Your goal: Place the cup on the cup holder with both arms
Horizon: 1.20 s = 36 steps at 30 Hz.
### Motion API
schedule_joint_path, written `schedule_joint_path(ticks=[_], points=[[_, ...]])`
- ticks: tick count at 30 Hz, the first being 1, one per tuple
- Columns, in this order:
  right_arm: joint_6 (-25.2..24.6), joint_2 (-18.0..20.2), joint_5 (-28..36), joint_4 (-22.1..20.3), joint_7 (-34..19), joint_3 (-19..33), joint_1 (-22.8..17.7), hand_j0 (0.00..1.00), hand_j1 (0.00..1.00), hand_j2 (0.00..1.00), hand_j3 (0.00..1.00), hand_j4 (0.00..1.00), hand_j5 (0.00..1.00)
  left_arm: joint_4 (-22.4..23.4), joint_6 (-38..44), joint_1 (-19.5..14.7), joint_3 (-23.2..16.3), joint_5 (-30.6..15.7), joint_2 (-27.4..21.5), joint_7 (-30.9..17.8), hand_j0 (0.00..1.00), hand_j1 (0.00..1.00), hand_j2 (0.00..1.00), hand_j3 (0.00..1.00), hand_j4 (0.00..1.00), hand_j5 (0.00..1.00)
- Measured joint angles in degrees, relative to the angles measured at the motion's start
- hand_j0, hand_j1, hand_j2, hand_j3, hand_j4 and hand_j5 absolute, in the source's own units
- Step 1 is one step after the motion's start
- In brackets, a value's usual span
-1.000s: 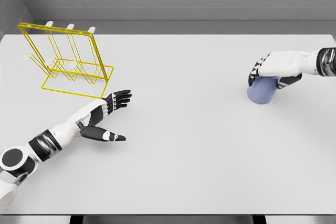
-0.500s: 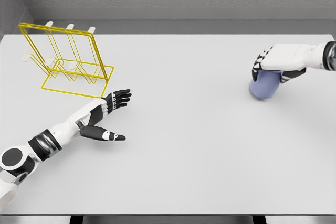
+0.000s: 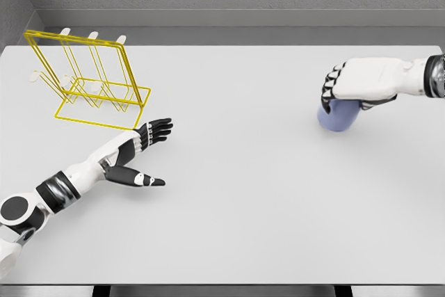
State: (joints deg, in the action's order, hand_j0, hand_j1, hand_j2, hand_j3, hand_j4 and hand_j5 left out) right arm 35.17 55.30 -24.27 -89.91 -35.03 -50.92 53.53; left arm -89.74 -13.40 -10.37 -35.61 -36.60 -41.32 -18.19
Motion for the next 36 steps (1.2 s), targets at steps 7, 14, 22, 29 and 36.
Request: schedule_joint_path(ticks=[7, 14, 22, 29, 36], points=[[-0.01, -0.41, -0.15, -5.57, -0.01, -0.07, -0.35, 0.52, 0.52, 0.52, 0.52, 0.52, 0.52, 0.04, 0.03, -0.09, 0.08, -0.05, -0.08, 0.0, 1.0, 1.0, 1.0, 1.0, 1.0, 1.0], [-0.01, -0.95, -0.24, -9.1, -0.01, -0.45, -0.35, 0.51, 0.51, 0.51, 0.51, 0.51, 0.51, 0.07, 0.03, 0.0, 0.33, -0.03, -0.05, 0.0, 1.0, 1.0, 1.0, 1.0, 1.0, 1.0], [-0.01, -4.01, -0.42, -10.52, 0.0, -0.78, -0.53, 0.51, 0.51, 0.51, 0.51, 0.51, 0.51, 0.08, 0.03, 0.0, 0.51, 0.03, 0.03, 0.0, 1.0, 1.0, 1.0, 1.0, 1.0, 1.0], [-0.03, -7.07, -1.21, -10.86, 0.0, -1.23, -0.88, 0.51, 0.51, 0.51, 0.51, 0.51, 0.51, 0.11, 0.03, 0.0, 0.56, 0.03, 0.07, 0.0, 1.0, 1.0, 1.0, 1.0, 1.0, 1.0], [-0.03, -10.83, -2.67, -10.89, 0.0, -2.55, -0.88, 0.51, 0.51, 0.51, 0.51, 0.51, 0.51, 0.16, 0.03, 0.0, 0.6, 0.03, 0.12, 0.0, 1.0, 1.0, 1.0, 1.0, 1.0, 1.0]])
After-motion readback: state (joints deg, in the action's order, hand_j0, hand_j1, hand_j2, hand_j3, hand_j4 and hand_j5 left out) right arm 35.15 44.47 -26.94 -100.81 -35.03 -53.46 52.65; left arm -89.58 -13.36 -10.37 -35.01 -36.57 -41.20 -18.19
